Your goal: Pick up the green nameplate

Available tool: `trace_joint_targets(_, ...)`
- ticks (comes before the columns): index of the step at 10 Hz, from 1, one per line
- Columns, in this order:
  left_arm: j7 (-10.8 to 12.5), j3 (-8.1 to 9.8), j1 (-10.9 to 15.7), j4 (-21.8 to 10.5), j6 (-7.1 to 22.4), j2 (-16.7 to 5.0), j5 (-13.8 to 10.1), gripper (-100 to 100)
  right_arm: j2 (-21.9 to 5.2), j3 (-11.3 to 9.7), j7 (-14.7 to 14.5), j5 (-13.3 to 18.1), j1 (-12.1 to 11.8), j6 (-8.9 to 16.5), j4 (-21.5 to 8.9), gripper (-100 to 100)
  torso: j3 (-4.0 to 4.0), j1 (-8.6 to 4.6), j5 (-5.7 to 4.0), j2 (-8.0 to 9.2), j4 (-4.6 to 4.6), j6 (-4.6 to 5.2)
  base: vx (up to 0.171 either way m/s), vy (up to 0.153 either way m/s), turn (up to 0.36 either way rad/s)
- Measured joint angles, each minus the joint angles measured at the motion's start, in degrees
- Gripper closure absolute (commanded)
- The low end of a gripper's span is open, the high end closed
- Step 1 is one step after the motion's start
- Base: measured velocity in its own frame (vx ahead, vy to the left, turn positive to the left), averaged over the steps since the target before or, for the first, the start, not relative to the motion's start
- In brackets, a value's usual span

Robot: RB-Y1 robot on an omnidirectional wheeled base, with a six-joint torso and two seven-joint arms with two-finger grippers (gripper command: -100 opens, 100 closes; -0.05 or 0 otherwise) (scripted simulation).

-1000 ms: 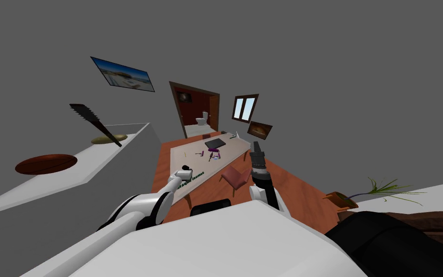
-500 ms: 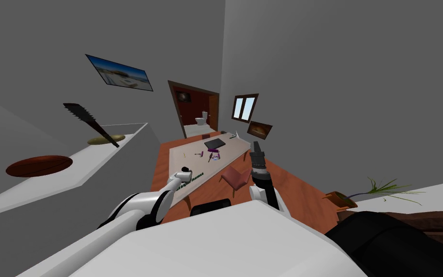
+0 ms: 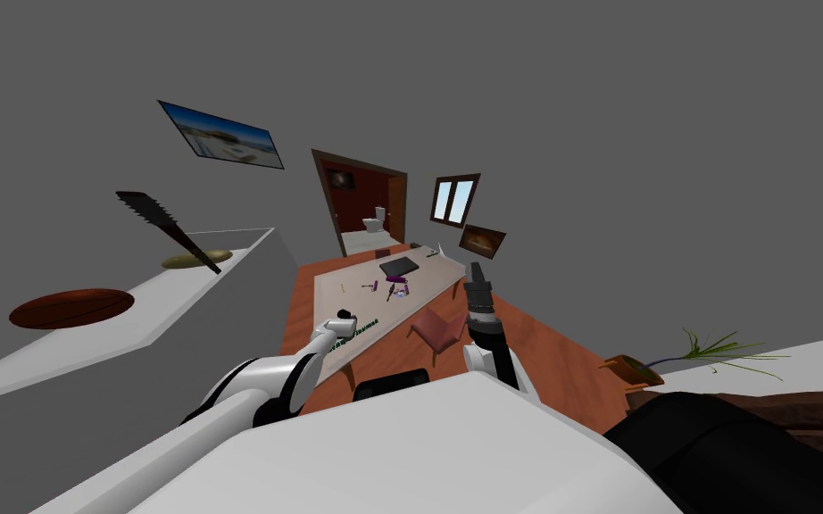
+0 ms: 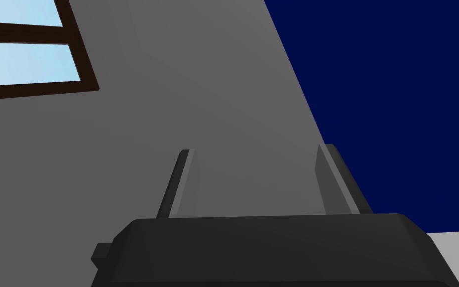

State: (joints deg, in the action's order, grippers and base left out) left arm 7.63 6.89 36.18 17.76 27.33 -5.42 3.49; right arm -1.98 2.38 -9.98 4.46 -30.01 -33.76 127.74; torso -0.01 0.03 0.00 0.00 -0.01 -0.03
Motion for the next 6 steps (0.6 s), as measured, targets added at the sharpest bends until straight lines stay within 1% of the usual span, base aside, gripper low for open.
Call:
trace_joint_targets(1,-0.22,-0.06,-1.10,1.66,0.51,0.05,-0.09,100,0.00,0.00,0.00,0.00,0.00,0.00,0.00,0,-0.01,-0.01,0.00,-0.01,0.00,-0.02,-0.046,0.001,0.064)
trace_joint_targets(2,-0.34,0.16,0.83,-0.47,0.33,-0.16,-0.30,100,0.00,0.00,0.00,0.00,0.00,0.00,0.00,0,0.07,0.00,-0.01,0.12,0.03,-0.02,-0.067,0.011,0.025)
trace_joint_targets(3,-0.31,0.25,1.57,-1.03,0.35,-0.17,-0.29,100,0.00,0.00,0.00,0.00,0.01,0.00,0.00,0,0.12,0.03,0.00,0.23,0.04,-0.02,-0.035,0.007,-0.007)
trace_joint_targets(4,-0.36,0.13,0.24,1.63,1.79,0.14,-0.13,100,0.00,0.00,0.00,0.00,0.01,0.00,0.00,0,0.11,0.02,0.01,0.19,0.03,-0.01,-0.039,0.000,0.029)
trace_joint_targets(5,0.00,0.00,0.19,3.06,3.23,0.55,0.39,100,0.00,0.00,0.00,0.00,0.00,0.00,0.00,0,0.11,-0.02,-0.01,0.18,0.05,0.02,-0.020,-0.001,0.001)
trace_joint_targets(6,0.13,-0.02,0.24,3.18,3.51,0.62,0.45,0,0.00,0.00,0.00,0.00,0.00,0.00,0.00,0,0.08,-0.02,-0.01,0.13,0.03,0.00,0.000,0.000,0.000)
